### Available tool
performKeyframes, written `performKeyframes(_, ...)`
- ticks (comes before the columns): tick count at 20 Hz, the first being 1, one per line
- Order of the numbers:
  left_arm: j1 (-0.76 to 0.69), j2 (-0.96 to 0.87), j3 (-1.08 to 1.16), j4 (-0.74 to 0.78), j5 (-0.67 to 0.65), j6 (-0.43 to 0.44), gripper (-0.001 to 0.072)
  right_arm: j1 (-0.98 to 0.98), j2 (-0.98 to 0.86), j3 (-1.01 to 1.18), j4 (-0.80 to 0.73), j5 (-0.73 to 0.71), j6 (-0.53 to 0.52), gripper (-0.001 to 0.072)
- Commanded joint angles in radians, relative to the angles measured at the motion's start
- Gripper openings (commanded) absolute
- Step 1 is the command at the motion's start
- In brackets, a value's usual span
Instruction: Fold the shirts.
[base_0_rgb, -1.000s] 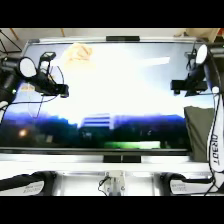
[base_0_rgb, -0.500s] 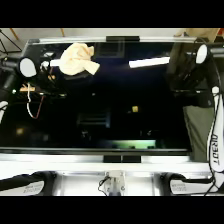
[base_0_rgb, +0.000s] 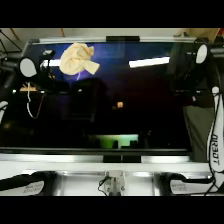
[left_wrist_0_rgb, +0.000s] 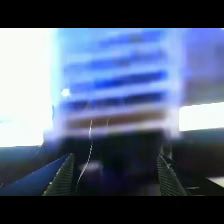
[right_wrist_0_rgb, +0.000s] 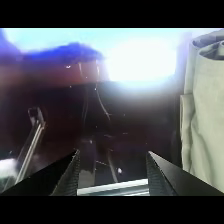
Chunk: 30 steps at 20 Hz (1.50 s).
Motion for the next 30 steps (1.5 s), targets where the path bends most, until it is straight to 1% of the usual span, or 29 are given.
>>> performKeyframes(1,-0.001,-0.001,0.000,-0.071,0.154,-0.080,0.0616,0.001,-0.001,0.001,0.002,-0.024,0.003,0.0529)
performKeyframes(4,0.005,-0.037,0.014,-0.077,0.424,-0.081,0.0621,0.000,-0.001,0.001,0.013,-0.071,0.012,0.0529)
performKeyframes(5,0.018,-0.076,0.043,-0.077,0.467,-0.081,0.0620,0.000,-0.001,0.001,0.014,-0.098,0.011,0.0529)
performKeyframes(7,0.067,-0.209,0.158,-0.077,0.473,-0.081,0.0620,0.001,-0.001,0.001,0.043,-0.149,0.011,0.0529)
performKeyframes(9,0.127,-0.373,0.306,-0.078,0.439,-0.085,0.0620,0.001,-0.001,0.001,0.107,-0.162,0.011,0.0529)
performKeyframes(12,0.210,-0.584,0.496,-0.084,0.401,-0.202,0.0619,0.001,-0.002,0.001,0.214,-0.179,0.011,0.0529)
performKeyframes(13,0.229,-0.631,0.523,-0.103,0.415,-0.223,0.0618,0.001,-0.003,0.001,0.253,-0.193,0.011,0.0529)
performKeyframes(16,0.257,-0.708,0.523,-0.192,0.528,-0.262,0.0619,0.001,-0.009,0.001,0.343,-0.221,0.011,0.0529)
performKeyframes(19,0.259,-0.765,0.523,-0.254,0.625,-0.316,0.0618,0.002,-0.024,0.001,0.371,-0.225,0.011,0.0529)
performKeyframes(22,0.258,-0.808,0.523,-0.265,0.723,-0.441,0.0616,0.016,-0.033,0.001,0.362,-0.225,0.010,0.0529)
performKeyframes(24,0.258,-0.832,0.523,-0.267,0.786,-0.506,0.0613,0.031,-0.033,0.001,0.362,-0.225,0.007,0.0529)
performKeyframes(26,0.259,-0.854,0.523,-0.296,0.843,-0.540,0.0601,0.048,-0.033,0.001,0.359,-0.224,0.006,0.0529)
performKeyframes(28,0.259,-0.872,0.523,-0.334,0.891,-0.543,0.0595,0.066,-0.033,0.001,0.364,-0.222,0.000,0.0529)
performKeyframes(29,0.259,-0.880,0.523,-0.349,0.905,-0.552,0.0563,0.071,-0.033,0.001,0.357,-0.221,-0.001,0.0529)
performKeyframes(30,0.259,-0.887,0.523,-0.359,0.907,-0.562,0.0399,0.076,-0.033,0.001,0.358,-0.220,-0.002,0.0529)
